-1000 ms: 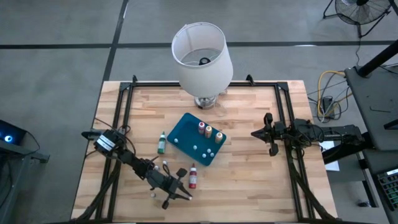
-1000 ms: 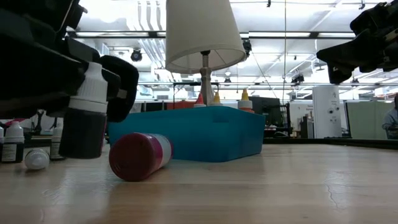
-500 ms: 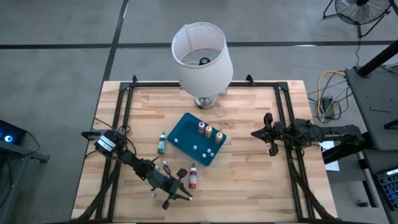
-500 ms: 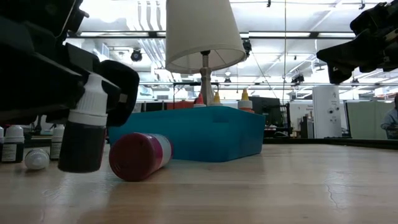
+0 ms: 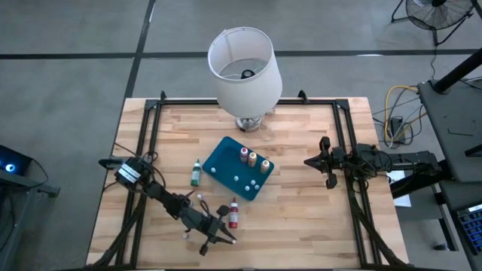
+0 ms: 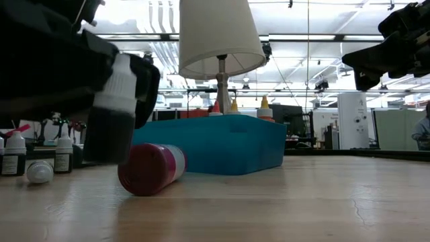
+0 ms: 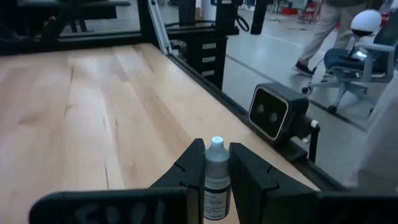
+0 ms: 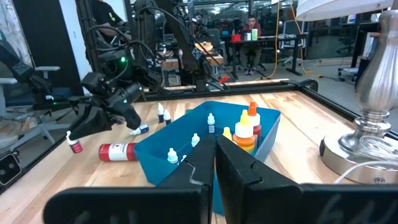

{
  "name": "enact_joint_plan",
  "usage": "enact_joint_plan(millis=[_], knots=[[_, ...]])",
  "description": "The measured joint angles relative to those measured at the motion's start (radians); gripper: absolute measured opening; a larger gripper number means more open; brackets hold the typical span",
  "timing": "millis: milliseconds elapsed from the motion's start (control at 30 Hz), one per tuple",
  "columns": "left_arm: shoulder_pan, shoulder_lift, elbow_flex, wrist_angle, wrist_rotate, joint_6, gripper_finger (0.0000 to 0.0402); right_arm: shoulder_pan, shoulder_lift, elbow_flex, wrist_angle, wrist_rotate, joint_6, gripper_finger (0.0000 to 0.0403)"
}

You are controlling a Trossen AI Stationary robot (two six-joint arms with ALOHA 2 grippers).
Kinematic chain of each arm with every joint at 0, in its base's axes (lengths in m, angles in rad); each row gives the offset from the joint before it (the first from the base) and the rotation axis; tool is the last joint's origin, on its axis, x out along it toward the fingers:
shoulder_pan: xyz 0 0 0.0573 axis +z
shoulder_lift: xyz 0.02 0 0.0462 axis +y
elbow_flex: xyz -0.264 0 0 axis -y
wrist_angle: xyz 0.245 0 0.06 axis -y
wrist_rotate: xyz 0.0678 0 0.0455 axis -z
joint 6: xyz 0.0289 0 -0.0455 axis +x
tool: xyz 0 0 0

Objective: Pick & Place food coloring
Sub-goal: Remove the small red food coloring bottle from the blue container

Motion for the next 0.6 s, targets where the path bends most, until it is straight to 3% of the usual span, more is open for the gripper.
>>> enact_joint_plan(millis=[600], knots=[[0.008, 0.002, 0.079, -0.103, 0.001, 0.020, 0.0030, 0.000, 0.000, 0.000, 0.000, 0.000, 0.000, 0.0008]])
